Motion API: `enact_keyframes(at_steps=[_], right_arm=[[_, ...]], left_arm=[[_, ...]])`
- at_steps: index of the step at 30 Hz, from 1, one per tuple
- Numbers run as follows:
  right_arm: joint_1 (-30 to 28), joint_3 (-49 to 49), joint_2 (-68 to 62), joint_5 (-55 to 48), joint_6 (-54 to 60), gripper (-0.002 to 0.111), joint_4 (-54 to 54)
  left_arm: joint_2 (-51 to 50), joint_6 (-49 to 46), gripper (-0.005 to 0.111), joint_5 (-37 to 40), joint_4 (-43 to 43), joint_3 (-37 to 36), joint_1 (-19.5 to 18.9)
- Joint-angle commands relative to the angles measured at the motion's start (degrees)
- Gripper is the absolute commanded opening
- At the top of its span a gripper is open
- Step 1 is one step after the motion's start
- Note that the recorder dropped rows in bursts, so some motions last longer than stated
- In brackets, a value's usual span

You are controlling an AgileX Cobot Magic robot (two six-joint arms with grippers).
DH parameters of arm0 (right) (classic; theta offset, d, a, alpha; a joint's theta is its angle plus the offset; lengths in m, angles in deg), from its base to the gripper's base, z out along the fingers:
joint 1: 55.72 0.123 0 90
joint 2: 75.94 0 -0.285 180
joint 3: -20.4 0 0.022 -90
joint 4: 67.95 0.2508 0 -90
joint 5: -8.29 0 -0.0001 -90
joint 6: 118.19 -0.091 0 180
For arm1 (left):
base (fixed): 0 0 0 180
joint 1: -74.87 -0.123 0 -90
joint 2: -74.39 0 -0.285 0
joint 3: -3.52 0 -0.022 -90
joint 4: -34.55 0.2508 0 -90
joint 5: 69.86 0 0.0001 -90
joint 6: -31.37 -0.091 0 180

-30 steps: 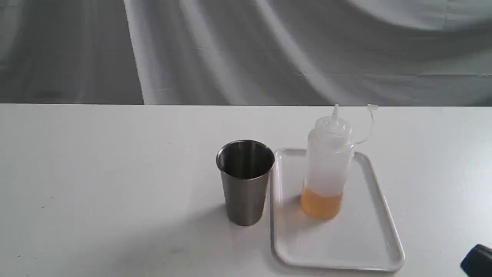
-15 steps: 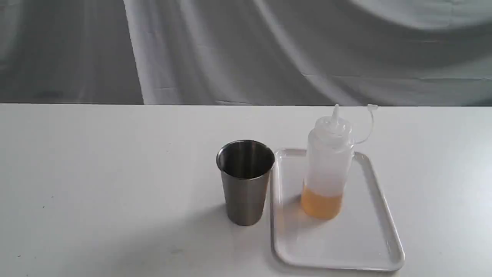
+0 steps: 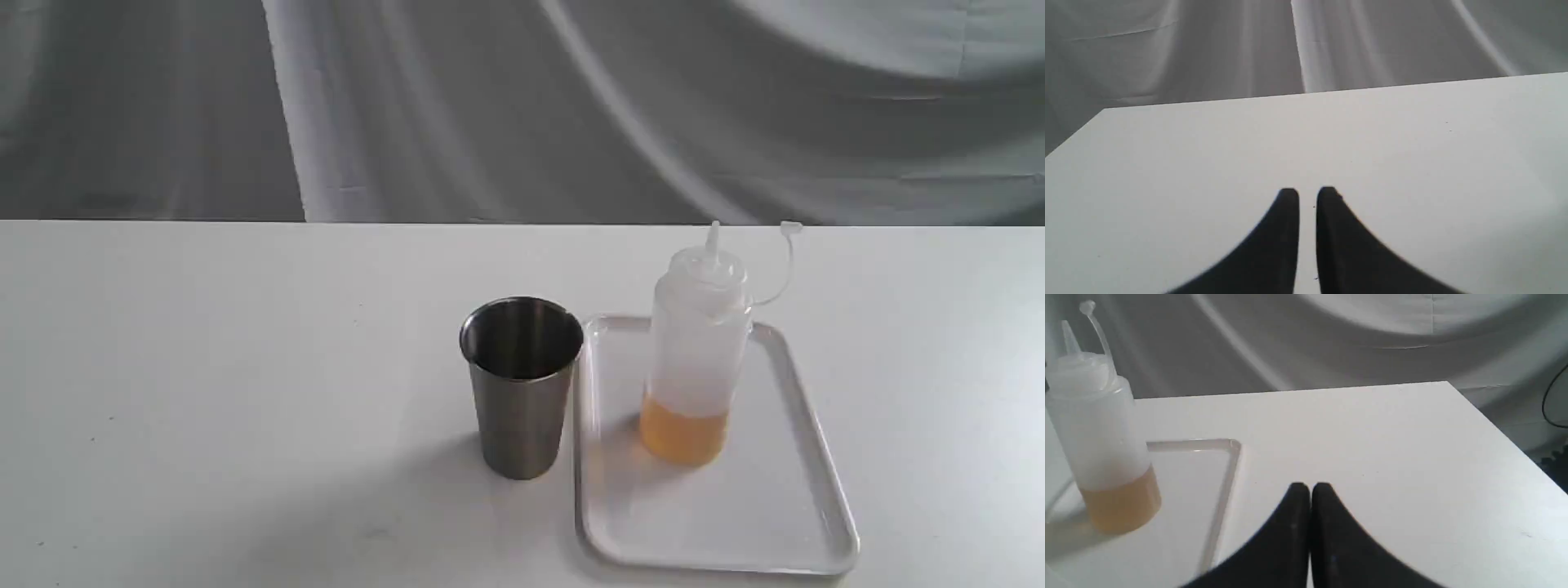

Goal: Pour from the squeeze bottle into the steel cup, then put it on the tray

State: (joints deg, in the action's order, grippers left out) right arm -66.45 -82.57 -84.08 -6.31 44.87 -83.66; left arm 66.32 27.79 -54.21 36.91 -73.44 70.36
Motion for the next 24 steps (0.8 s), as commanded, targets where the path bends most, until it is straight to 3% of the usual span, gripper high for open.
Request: enact_keyframes(at_steps=[1, 10, 16, 24], right_arm=[[-0.3, 0.2, 0.4, -1.5, 2.6, 0.0, -0.2], [-0.3, 0.2, 0.4, -4.9, 3.8, 0.0, 0.6], [-0.3, 0.2, 0.4, -4.4, 21.0, 0.0, 14.0], [-0.3, 0.2, 0.4, -4.4, 22.1, 0.0, 14.8]], left_arm=[[0.3, 0.1, 0.008, -0.4, 0.1, -0.3, 0.1], [0.3, 0.1, 0.008, -0.4, 0.1, -0.3, 0.1], [0.3, 0.1, 0.008, -0.4, 0.1, -0.3, 0.1], [0.3, 0.1, 0.008, -0.4, 0.1, -0.3, 0.1]])
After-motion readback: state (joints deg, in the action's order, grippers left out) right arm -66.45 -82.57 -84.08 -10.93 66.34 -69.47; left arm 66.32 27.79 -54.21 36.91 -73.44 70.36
